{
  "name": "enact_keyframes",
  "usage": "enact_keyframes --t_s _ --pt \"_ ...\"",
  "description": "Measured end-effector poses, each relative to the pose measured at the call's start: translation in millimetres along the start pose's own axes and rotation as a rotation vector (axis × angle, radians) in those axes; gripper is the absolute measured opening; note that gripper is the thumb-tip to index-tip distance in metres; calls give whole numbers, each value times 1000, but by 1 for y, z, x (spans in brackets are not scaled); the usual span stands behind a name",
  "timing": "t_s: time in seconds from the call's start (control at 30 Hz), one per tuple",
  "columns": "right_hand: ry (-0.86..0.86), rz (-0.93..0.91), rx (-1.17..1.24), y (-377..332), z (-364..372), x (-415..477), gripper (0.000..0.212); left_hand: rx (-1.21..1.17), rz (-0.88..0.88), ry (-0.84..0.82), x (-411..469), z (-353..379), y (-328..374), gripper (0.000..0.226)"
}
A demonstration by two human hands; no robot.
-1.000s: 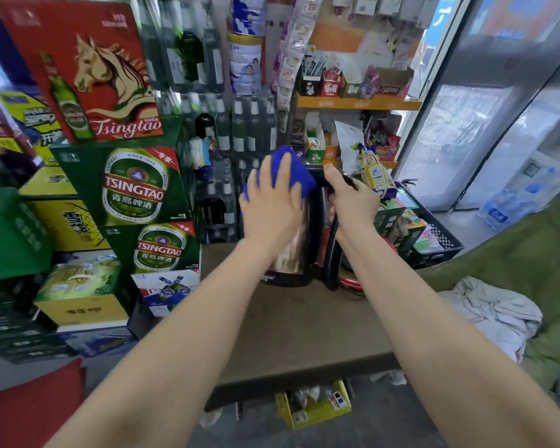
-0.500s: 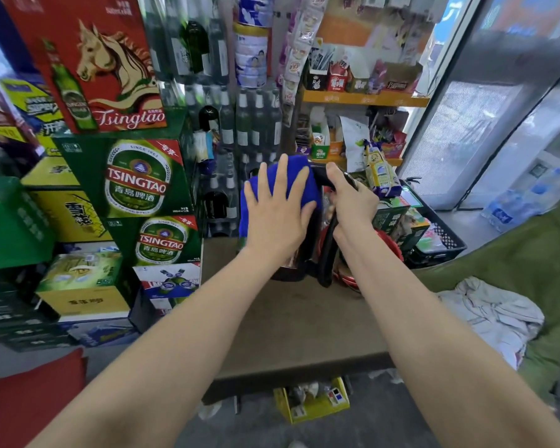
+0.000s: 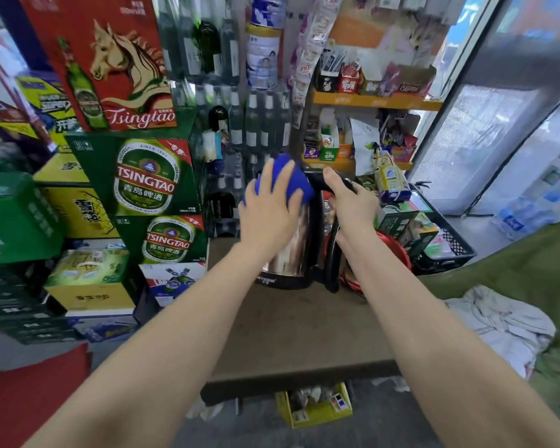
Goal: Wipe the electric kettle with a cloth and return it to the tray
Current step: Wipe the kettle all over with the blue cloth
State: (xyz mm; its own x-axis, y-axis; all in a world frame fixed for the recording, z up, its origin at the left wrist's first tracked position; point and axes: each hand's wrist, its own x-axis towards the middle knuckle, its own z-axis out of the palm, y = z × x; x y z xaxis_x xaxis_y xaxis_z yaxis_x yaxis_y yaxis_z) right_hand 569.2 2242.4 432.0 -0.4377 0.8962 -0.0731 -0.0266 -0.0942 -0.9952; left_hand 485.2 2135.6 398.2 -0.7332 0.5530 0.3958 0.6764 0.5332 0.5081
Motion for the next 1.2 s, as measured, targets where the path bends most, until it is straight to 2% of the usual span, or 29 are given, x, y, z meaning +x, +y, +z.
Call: enact_keyframes --t_s 0.1,0.2,0.27,0.43,0.57,0.63,0.7,0.8,0.87,0.93,1.07,1.13,1.2 --pt "-10 9 -18 0 -2 -1 34 -371 -205 -65 24 -11 -14 55" --pt "34 33 28 -4 -7 3 38 -482 -243 -70 0 -4 -18 56" --pt "84 57 60 -9 -10 6 33 -374 -171 -41 -32 12 -17 56" --pt "148 33 70 -13 -8 6 36 188 131 -51 -84 50 3 59" --pt "134 6 96 -14 -6 5 37 258 154 28 -52 37 10 60" --pt "102 4 124 -19 -7 5 36 170 130 55 -25 24 10 58" --pt "53 -13 84 -22 -9 5 32 -80 25 87 -1 10 10 55" --pt "8 -83 9 -20 -12 3 24 -514 -298 17 20 4 -1 55" --pt "15 -156 -70 -18 -12 3 26 -601 -458 -45 11 6 -2 57" --pt "54 -193 -104 -15 -10 3 25 -520 -413 -32 -12 12 10 57" --pt "67 -234 -106 -12 -4 0 31 -115 -108 4 -42 26 40 59" --pt "15 -276 -113 -8 -2 -3 17 -47 -114 52 -28 25 42 59" --pt "-22 -306 -125 -4 -4 -7 9 -159 -192 115 -5 19 34 58"
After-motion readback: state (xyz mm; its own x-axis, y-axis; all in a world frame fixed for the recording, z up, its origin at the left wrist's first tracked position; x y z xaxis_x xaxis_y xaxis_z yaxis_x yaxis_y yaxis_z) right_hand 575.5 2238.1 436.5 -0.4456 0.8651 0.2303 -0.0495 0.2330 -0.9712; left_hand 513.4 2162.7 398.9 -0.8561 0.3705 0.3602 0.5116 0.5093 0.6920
